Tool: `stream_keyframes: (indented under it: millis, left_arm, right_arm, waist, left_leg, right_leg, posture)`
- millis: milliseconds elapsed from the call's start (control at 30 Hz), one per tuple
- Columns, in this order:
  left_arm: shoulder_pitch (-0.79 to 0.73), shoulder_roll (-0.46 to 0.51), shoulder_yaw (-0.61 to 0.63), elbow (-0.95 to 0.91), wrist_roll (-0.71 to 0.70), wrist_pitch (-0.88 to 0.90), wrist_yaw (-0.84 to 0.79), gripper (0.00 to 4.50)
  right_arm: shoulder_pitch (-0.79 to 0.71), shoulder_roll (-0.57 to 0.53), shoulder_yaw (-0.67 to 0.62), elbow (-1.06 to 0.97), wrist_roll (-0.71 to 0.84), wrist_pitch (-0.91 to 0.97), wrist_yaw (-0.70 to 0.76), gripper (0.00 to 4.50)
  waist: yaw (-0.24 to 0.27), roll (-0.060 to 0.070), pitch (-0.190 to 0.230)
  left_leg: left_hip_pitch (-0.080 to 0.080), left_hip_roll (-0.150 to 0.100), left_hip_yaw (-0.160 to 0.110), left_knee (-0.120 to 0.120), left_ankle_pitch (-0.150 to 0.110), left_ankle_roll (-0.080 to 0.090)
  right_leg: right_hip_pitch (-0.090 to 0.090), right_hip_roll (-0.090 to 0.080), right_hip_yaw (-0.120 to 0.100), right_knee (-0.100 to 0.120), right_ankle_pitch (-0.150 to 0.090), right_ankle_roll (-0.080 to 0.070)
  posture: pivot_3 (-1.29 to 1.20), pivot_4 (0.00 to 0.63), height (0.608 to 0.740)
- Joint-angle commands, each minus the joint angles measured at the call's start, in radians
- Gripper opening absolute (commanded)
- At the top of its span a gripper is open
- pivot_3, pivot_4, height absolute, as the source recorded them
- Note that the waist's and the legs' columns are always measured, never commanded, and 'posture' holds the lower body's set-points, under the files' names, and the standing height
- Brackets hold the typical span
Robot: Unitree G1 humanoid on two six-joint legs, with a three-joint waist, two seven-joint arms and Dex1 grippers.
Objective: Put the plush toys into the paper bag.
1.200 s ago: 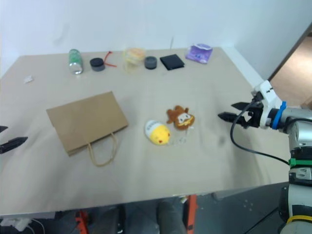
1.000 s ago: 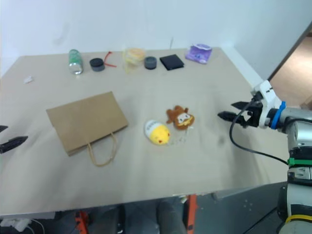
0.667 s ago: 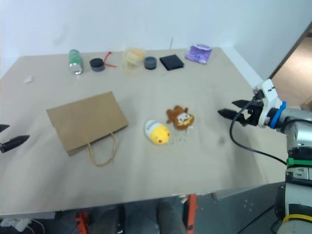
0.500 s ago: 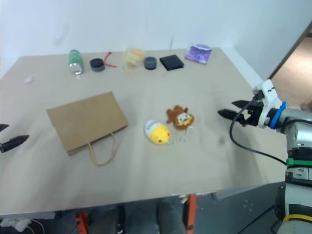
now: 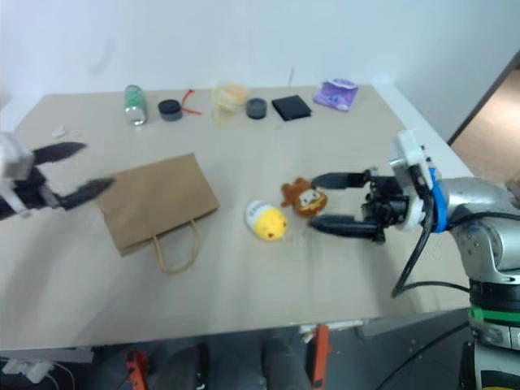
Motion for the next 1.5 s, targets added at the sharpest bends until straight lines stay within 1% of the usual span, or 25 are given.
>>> stream_keyframes:
  millis: [33,133,200,300,433,533,700,800,967,1133,1500]
  left_arm:
    - [-0.016,0.002,-0.044,-0.035,0.038,-0.083,-0.045,4.44]
    - [0.033,0.01,-0.127,-0.041,0.149,-0.265,-0.115,4.44]
    - [0.05,0.023,-0.149,-0.028,0.203,-0.373,-0.151,4.44]
    - [0.056,0.029,-0.157,0.006,0.279,-0.538,-0.159,4.44]
    - [0.066,-0.015,-0.16,0.073,0.376,-0.814,-0.108,4.44]
    - [0.091,-0.035,-0.161,0.098,0.401,-0.929,-0.093,4.44]
    - [0.099,-0.059,-0.119,0.223,0.45,-1.249,0.002,4.44]
    - [0.132,-0.063,-0.097,0.281,0.482,-1.39,0.066,4.44]
    - [0.165,-0.048,-0.112,0.341,0.56,-1.468,0.144,4.44]
    - [0.143,-0.067,-0.138,0.352,0.636,-1.465,0.219,4.44]
    - [0.093,-0.048,-0.243,0.408,0.745,-1.46,0.329,4.44]
  right_arm:
    - [-0.021,-0.006,0.003,-0.049,0.021,-0.001,-0.004,4.5]
    - [-0.001,0.007,0.017,-0.052,-0.001,-0.024,-0.02,4.5]
    - [0.019,0.006,0.018,-0.054,-0.01,-0.034,-0.028,4.5]
    - [0.046,0.002,0.013,-0.063,-0.013,-0.045,-0.034,4.5]
    - [0.068,0.01,0.001,-0.076,-0.01,-0.052,-0.058,4.5]
    - [0.079,0.011,-0.003,-0.085,-0.004,-0.053,-0.067,4.5]
    - [0.095,0.007,-0.01,-0.1,0.005,-0.053,-0.083,4.5]
    - [0.103,0.005,-0.014,-0.109,0.014,-0.048,-0.09,4.5]
    - [0.099,0.001,-0.013,-0.111,0.022,-0.04,-0.097,4.5]
    - [0.088,-0.001,-0.007,-0.113,0.027,-0.033,-0.106,4.5]
    - [0.101,-0.012,-0.021,-0.137,0.044,-0.018,-0.132,4.5]
  waist:
    - [0.0,0.0,0.0]
    - [0.0,0.0,0.0]
    - [0.0,0.0,0.0]
    - [0.002,0.0,0.0]
    - [0.002,0.0,0.0]
    - [0.002,0.0,0.0]
    - [0.003,0.0,0.0]
    - [0.003,0.0,0.0]
    - [0.004,0.0,0.0]
    - [0.004,0.0,0.0]
    - [0.004,0.0,0.0]
  left_leg:
    - [0.0,0.0,0.0,0.0,0.0,0.0]
    - [0.001,0.0,0.0,0.0,0.001,0.001]
    - [0.001,0.0,0.0,0.0,0.001,0.001]
    - [-0.001,0.0,0.0,0.0,0.001,0.001]
    - [0.0,0.0,0.0,0.0,0.001,0.001]
    - [0.0,0.0,0.0,0.0,0.001,0.001]
    - [0.0,0.0,0.0,0.0,0.001,0.002]
    - [0.0,0.001,0.001,0.001,0.001,0.002]
    - [0.0,0.001,0.001,0.001,0.001,0.002]
    - [0.001,0.001,0.002,0.001,0.001,0.002]
    - [0.0,0.001,0.002,0.001,0.001,0.002]
  right_leg:
    - [0.0,0.0,0.0,0.0,0.001,-0.001]
    - [0.0,0.0,0.0,0.0,0.002,-0.001]
    - [0.0,0.0,0.0,0.0,0.002,-0.001]
    - [0.0,0.0,0.0,0.0,0.001,-0.001]
    - [0.0,0.0,0.0,0.0,0.001,-0.001]
    - [0.0,0.0,0.0,0.0,0.001,-0.001]
    - [0.001,0.0,0.001,0.0,0.002,0.0]
    - [0.0,0.0,0.001,0.0,0.002,0.0]
    - [0.001,-0.001,0.001,0.0,0.002,0.0]
    - [0.001,-0.001,0.001,0.0,0.002,0.0]
    - [0.001,-0.001,0.0,0.0,0.002,0.001]
  posture:
    - [0.0,0.15,0.74]
    - [0.0,0.15,0.74]
    - [0.0,0.15,0.74]
    - [0.0,0.15,0.74]
    - [0.0,0.15,0.74]
    - [0.0,0.15,0.74]
    - [0.0,0.15,0.74]
    - [0.0,0.15,0.74]
    - [0.0,0.15,0.74]
    - [0.0,0.15,0.74]
    - [0.0,0.15,0.74]
